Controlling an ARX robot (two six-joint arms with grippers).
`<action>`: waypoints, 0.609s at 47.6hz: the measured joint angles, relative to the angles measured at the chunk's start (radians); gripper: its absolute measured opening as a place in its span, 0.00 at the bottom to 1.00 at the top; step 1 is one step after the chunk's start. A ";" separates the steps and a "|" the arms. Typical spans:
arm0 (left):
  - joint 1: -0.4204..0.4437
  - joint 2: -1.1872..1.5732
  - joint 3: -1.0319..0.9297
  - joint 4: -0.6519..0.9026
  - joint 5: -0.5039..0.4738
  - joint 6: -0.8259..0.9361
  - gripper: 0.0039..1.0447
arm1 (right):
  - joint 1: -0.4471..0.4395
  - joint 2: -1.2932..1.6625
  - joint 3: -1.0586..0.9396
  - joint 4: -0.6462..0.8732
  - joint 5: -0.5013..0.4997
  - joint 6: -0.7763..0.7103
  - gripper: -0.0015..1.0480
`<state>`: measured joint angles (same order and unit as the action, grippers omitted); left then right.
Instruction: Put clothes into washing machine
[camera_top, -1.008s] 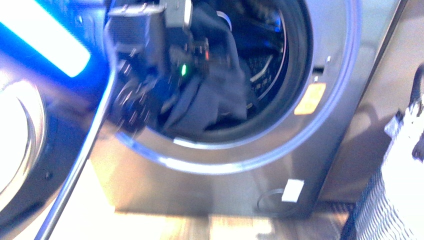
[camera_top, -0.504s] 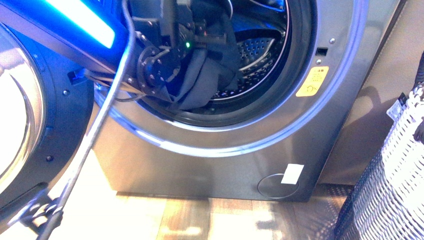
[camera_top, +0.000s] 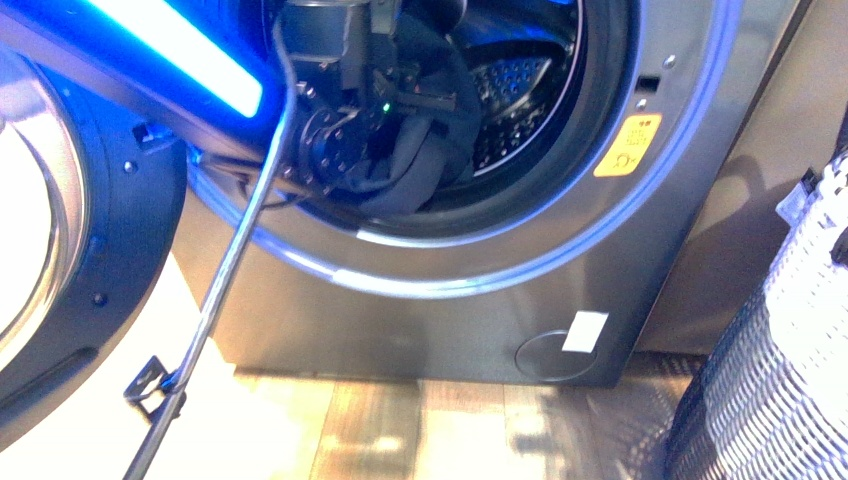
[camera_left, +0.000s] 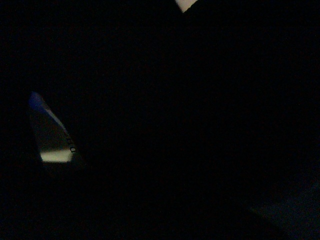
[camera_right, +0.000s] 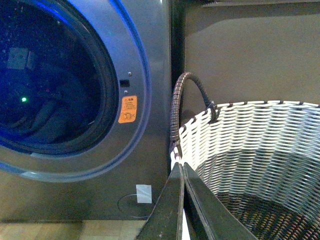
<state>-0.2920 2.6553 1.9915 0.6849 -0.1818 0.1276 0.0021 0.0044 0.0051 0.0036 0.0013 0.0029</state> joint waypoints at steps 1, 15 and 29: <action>0.000 0.003 0.008 -0.006 -0.003 0.000 0.15 | 0.000 0.000 0.000 -0.002 0.000 0.000 0.02; -0.007 0.082 0.242 -0.235 -0.084 -0.002 0.15 | 0.000 0.000 0.000 -0.002 0.000 0.000 0.02; -0.011 0.084 0.285 -0.372 -0.101 -0.034 0.15 | 0.000 0.000 0.000 -0.002 0.000 0.000 0.02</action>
<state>-0.3027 2.7396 2.2765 0.3130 -0.2829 0.0933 0.0021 0.0044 0.0051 0.0013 0.0013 0.0025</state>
